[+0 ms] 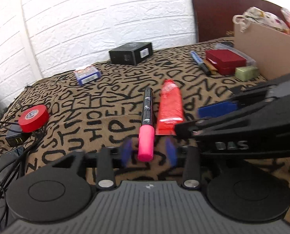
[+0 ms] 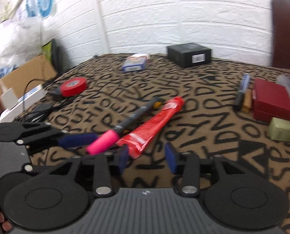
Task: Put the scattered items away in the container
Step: 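Close left gripper on the pink-capped marker while right gripper grasps the red tube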
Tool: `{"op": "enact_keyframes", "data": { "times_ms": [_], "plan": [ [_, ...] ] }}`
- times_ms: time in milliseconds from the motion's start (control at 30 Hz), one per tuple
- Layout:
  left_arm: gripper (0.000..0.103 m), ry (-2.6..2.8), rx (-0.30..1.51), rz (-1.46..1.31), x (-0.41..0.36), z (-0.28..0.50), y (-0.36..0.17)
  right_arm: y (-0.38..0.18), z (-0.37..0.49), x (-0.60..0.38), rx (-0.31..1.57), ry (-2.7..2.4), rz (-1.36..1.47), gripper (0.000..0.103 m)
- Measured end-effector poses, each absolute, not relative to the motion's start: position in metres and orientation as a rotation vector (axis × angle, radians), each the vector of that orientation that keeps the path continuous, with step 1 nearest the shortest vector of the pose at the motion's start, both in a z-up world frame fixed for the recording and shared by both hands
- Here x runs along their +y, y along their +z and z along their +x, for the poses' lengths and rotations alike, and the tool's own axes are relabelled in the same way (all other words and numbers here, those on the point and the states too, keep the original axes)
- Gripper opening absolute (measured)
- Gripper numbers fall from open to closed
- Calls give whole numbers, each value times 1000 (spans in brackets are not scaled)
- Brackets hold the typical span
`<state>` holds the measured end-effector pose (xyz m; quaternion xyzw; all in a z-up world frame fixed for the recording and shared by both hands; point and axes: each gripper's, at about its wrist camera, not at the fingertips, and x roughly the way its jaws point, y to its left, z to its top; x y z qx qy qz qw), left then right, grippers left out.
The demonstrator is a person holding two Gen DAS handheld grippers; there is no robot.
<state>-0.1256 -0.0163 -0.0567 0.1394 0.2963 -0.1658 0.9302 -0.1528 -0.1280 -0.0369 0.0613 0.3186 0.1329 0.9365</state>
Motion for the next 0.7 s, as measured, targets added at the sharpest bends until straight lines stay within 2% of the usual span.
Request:
{"op": "enact_keyframes", "data": {
  "times_ms": [67,167,300,367,433,500,533,567,600,633,700],
  "plan": [
    [67,-334,617,260,-13,-118,-57,-38,-149,-131,644,247,152,64],
    [73,-333,626,238,-9,-112,-59,-39,-142,-133,641,207,162,74],
    [74,-326,622,237,-8,-115,-60,-42,-132,-132,605,152,149,93],
    [71,-324,611,256,-11,-118,-60,-45,-123,-132,615,146,158,99],
    [58,-342,596,279,-14,-120,-61,-46,-115,-131,634,147,142,102],
    [31,-372,584,301,-19,-124,-61,-45,-111,-133,612,165,149,91],
    [28,-379,578,317,-22,-126,-62,-46,-108,-137,604,195,185,70],
    [22,-377,569,337,-25,-128,-62,-47,-105,-141,602,212,210,59],
    [21,-371,562,354,-28,-129,-63,-47,-102,-143,604,227,214,51],
    [21,-368,557,365,-30,-130,-64,-46,-99,-143,612,243,205,34],
    [20,-374,561,360,-28,-129,-63,-44,-95,-144,620,273,176,29]
  ]
}}
